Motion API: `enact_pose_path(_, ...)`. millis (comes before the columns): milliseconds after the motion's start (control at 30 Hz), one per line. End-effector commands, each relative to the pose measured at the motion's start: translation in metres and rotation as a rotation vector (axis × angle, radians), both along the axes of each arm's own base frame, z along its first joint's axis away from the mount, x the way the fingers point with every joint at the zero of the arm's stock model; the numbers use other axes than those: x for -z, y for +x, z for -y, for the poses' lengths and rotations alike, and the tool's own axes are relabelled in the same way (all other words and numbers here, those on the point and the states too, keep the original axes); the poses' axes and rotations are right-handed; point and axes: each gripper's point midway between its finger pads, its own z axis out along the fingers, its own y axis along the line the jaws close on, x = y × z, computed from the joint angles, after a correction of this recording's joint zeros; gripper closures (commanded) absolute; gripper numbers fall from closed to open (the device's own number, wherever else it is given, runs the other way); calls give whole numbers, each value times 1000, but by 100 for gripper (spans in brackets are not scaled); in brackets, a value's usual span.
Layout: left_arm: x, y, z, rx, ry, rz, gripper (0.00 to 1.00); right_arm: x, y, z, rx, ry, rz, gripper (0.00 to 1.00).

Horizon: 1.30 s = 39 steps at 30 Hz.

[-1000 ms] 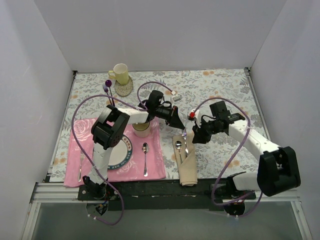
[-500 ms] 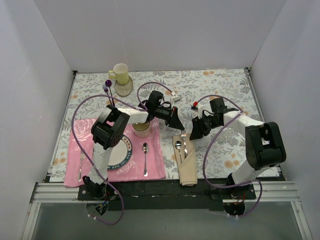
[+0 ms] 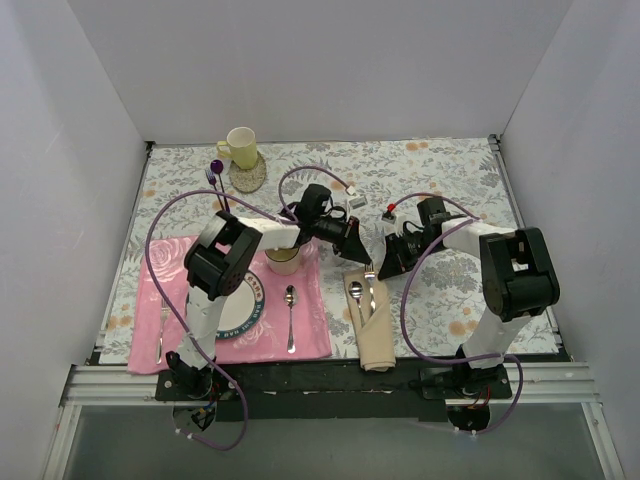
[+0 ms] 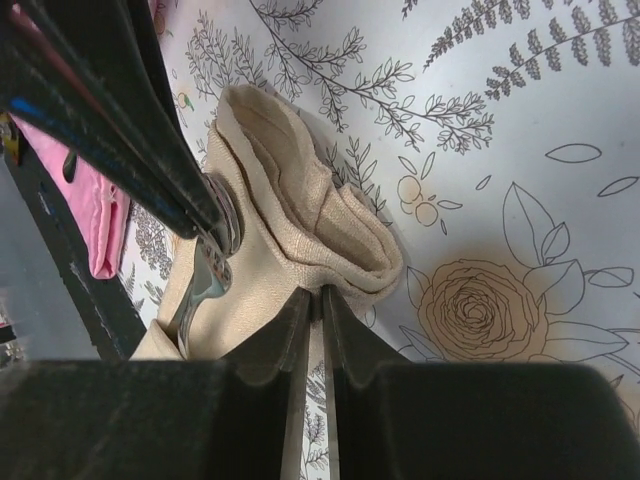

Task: Fold the napkin into a case and place the utensils inside
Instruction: Insert the fork into the folded napkin.

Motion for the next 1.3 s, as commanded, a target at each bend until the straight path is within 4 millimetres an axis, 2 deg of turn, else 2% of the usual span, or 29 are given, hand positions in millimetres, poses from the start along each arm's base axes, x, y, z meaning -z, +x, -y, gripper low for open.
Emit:
enact_pose_path(0,-7,-5,5,15,-9,34,100,-11,16,-6,4,38,31,85)
enact_pose_path(367,-2,-28,7,40,12,17,100,-7,18,-4,26,29,17,87)
enact_pose_path(967,12,-41,7,32,61,18,100,-7,20,-2,34,23,14,88)
enact_pose_path(1000,11,-40,8,31,60,22,98,-7,20,-2,35,21,13,88)
enact_pose_path(1033,11,-38,8,25,67,25,89,-6,20,-2,37,17,13,88)
enact_pose_path(1133,7,-29,10,8,74,47,71,-5,21,0,40,7,15,88)
enact_pose_path(1267,-4,-10,7,-27,55,62,61,-3,24,3,58,-10,14,88)
